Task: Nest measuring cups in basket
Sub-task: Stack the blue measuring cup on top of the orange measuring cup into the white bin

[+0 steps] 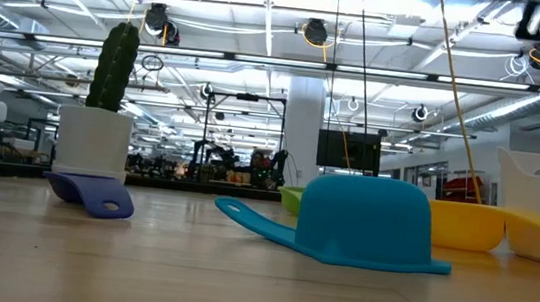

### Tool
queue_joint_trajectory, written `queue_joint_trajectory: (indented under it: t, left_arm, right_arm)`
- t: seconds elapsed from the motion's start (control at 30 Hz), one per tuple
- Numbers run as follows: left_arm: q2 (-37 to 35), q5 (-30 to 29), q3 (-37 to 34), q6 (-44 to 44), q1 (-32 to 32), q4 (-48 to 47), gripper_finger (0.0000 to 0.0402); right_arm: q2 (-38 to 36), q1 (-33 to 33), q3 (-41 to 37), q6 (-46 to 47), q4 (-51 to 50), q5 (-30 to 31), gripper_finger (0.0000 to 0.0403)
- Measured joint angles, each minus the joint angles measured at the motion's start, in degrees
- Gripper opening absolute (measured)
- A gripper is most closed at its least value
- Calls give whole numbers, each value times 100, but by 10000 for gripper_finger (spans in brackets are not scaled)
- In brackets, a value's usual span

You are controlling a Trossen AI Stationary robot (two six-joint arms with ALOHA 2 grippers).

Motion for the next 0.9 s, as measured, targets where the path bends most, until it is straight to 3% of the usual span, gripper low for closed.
queue_joint_trajectory:
  t: [0.3, 0.5, 0.9]
  left_arm:
    - [1, -1, 0, 15, 7, 7, 172]
    - [1, -1, 0, 17, 8, 6, 172]
    - [1, -1, 0, 15, 11, 8, 172]
  right_arm:
    - [-2, 78, -1434, 1119, 2002, 7, 2]
    - [-2, 67, -1817, 1315, 2089, 11, 2]
    - [0, 63, -1878, 1422, 1835, 16, 2]
